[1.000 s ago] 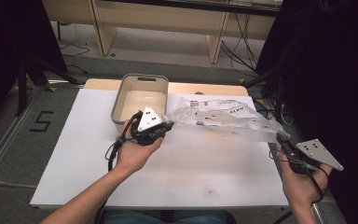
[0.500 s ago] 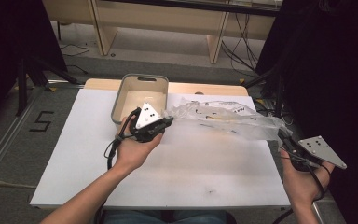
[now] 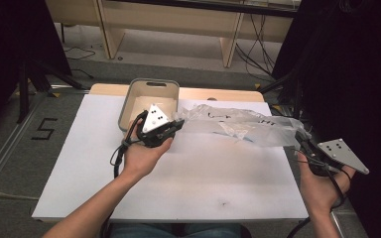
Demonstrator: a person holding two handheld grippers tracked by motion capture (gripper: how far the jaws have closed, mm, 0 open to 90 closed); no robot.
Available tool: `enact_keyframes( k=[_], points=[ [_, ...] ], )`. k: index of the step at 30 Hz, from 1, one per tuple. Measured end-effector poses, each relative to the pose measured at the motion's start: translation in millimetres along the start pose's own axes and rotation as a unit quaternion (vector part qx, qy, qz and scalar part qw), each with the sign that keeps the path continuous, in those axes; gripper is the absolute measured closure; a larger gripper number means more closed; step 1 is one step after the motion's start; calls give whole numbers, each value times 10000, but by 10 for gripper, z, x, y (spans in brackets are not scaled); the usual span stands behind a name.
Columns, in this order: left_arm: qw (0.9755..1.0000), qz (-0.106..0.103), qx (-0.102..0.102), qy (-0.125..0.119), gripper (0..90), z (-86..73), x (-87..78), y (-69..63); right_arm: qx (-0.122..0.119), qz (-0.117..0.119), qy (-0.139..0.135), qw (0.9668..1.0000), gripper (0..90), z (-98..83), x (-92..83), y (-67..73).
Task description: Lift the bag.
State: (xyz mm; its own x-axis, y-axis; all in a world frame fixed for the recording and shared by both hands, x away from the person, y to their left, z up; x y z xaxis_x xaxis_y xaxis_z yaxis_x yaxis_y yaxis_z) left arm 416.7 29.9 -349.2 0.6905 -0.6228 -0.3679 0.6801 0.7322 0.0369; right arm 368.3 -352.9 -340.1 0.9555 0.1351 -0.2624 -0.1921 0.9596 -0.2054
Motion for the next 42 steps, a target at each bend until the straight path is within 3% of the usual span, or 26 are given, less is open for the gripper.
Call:
enact_keyframes(
  k=[20, 30, 42],
  points=[
    [9998, 77, 47, -192, 888, 61, -92, 13, 97, 0, -40, 9999, 900, 44, 65, -13],
    [9990, 83, 53, -438, 888, 164, -212, 10, 124, 9, -91, 9999, 900, 88, 76, 3],
    [9988, 80, 43, -475, 888, 216, -238, 25, 146, 16, -132, 9998, 900, 135, 84, 3]
  ],
)
Point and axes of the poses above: each handheld gripper's, and its own axes: x roughly forward along the jaws, z roughly out of its top, y roughly to its left, the point moved 4 cm from there along x, roughly forward along the jaws, and after that the axes turned 6 degrees about y, right-handed, at the moved point
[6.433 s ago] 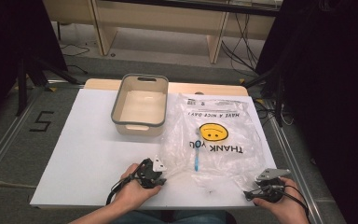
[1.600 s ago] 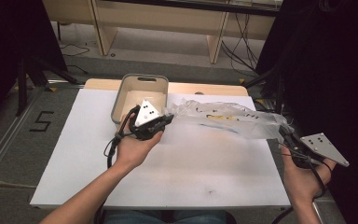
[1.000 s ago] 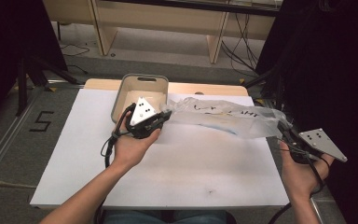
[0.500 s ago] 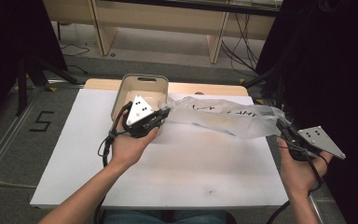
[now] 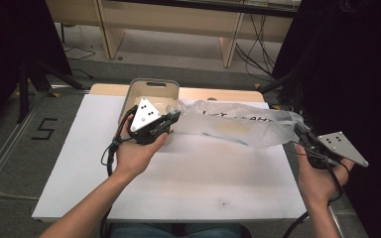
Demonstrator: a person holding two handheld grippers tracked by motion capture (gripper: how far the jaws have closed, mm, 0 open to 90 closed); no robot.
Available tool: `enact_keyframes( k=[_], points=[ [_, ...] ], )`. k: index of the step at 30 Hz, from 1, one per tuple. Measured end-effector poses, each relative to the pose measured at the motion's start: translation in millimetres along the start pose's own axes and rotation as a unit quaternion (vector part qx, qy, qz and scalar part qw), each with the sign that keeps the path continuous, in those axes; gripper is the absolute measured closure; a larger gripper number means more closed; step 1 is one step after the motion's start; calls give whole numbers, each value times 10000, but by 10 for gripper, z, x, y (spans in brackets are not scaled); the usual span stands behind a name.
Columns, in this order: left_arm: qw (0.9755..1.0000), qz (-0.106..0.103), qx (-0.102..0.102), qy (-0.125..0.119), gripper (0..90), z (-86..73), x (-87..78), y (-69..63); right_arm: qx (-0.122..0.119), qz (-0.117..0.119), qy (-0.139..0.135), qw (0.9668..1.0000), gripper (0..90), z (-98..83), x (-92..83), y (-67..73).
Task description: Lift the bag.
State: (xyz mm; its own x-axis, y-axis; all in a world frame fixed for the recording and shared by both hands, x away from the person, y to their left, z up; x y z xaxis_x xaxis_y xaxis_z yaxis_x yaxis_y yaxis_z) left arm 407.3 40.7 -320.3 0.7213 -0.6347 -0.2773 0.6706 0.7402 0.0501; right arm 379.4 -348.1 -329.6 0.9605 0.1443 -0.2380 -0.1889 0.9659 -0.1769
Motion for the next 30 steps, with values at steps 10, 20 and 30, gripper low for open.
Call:
enact_keyframes(
  k=[10, 20, 30],
  points=[
    [10000, 68, 12, 44, 888, 51, 34, 70, 15, 22, -53, 10000, 900, 61, 30, 7],
    [9999, 94, 33, 15, 888, 108, 30, 103, 27, 13, -121, 9999, 900, 119, 28, -4],
    [9999, 137, 9, 4, 888, 122, 38, 142, 61, 25, -145, 9999, 900, 141, 67, 5]
  ],
)
Point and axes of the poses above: each handheld gripper's, and its own axes: x roughly forward along the jaws, z roughly out of its top, y roughly to its left, the point moved 4 cm from there along x, roughly forward along the jaws, and after that the axes turned 6 degrees about y, right-handed, at the moved point
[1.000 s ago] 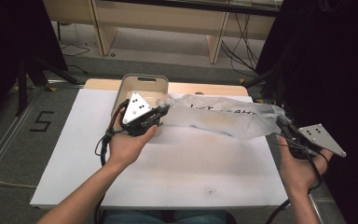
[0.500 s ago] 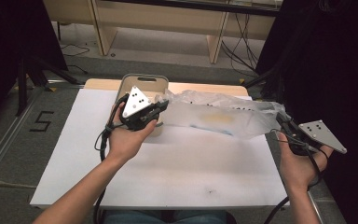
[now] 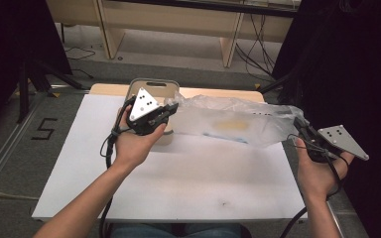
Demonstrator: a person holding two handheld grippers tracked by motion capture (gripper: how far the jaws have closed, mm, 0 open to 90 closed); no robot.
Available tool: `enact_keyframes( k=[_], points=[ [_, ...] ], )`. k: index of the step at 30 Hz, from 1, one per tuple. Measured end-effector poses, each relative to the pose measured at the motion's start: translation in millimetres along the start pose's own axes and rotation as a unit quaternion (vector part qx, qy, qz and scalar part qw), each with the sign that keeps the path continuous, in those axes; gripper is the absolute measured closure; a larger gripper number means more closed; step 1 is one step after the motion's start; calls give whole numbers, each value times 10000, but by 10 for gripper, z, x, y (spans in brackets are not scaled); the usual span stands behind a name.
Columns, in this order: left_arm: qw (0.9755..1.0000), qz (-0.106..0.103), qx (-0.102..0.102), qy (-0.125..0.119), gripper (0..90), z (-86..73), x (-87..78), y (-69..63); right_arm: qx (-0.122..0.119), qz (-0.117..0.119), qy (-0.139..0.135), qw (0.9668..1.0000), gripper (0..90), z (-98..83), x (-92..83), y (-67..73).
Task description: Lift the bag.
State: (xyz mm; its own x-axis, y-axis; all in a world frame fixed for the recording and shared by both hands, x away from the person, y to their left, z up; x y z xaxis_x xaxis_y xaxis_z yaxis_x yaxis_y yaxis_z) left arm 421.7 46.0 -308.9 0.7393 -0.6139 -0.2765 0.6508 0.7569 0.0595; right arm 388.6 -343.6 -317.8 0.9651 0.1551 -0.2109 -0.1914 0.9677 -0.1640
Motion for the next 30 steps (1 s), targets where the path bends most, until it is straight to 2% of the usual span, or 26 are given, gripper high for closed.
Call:
enact_keyframes(
  k=[16, 30],
  points=[
    [9999, -5, 30, -97, 887, 58, -47, -21, 52, -16, -71, 10000, 900, 24, -4, -13],
    [9997, 69, 111, -183, 888, 210, -90, 22, 53, -19, -203, 9998, 900, 141, -3, -7]
  ],
)
Point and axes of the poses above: each handheld gripper's, and its own axes: x roughly forward along the jaws, z roughly out of its top, y roughly to its left, the point moved 4 cm from there along x, roughly forward along the jaws, and after that the axes turned 6 degrees about y, right-handed, at the moved point
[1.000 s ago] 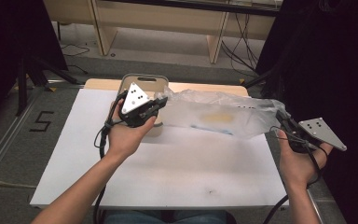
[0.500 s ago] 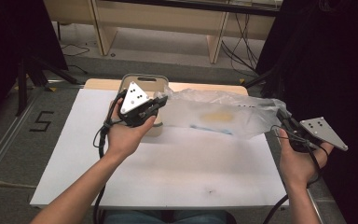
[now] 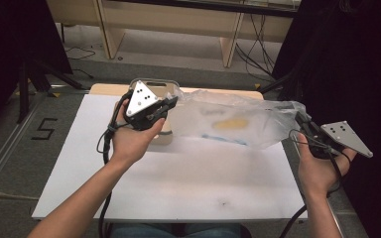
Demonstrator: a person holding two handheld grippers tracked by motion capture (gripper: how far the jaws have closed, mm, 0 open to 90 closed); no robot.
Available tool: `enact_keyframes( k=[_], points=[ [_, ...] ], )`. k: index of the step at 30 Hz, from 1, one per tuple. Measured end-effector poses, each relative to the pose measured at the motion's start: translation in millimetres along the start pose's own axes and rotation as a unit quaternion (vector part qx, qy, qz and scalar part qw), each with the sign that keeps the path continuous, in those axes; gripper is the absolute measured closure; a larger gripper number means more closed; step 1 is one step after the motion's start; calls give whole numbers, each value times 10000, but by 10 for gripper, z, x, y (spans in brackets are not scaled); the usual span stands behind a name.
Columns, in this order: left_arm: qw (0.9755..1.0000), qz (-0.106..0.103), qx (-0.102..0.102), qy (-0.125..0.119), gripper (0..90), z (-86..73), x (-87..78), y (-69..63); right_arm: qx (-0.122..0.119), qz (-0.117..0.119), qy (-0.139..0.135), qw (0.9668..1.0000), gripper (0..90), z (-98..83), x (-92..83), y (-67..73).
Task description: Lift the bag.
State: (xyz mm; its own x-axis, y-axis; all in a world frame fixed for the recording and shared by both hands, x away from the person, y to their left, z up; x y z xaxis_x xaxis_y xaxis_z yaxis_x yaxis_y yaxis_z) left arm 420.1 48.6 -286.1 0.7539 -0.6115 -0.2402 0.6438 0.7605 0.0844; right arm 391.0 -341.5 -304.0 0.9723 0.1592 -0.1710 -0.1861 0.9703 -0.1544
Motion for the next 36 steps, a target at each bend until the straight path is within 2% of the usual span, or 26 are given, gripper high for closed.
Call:
enact_keyframes(
  k=[13, 23, 30, 36],
  points=[
    [10000, 43, 36, -40, 888, 120, 14, 28, 100, -44, -71, 9999, 900, 47, 72, -1],
    [9998, 140, 57, -113, 888, 250, 31, 101, 114, -96, -201, 9997, 900, 190, 93, -27],
    [9997, 256, -9, 21, 887, 201, 159, 210, 97, -92, -156, 9998, 900, 183, 172, -18],
    [9992, 356, -58, 169, 886, 108, 303, 274, 116, -71, -17, 9999, 900, 115, 313, 17]
  ],
)
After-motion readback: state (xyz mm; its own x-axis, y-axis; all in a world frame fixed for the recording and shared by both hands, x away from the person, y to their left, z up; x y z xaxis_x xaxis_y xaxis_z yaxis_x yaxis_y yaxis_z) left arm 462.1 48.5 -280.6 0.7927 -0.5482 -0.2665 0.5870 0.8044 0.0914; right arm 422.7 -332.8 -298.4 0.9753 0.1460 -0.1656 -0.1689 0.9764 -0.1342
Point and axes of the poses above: each handheld gripper's, and its own axes: x roughly forward along the jaws, z roughly out of its top, y roughly to its left, the point moved 4 cm from there along x, roughly forward along the jaws, and after that the axes turned 6 degrees about y, right-handed, at the moved point
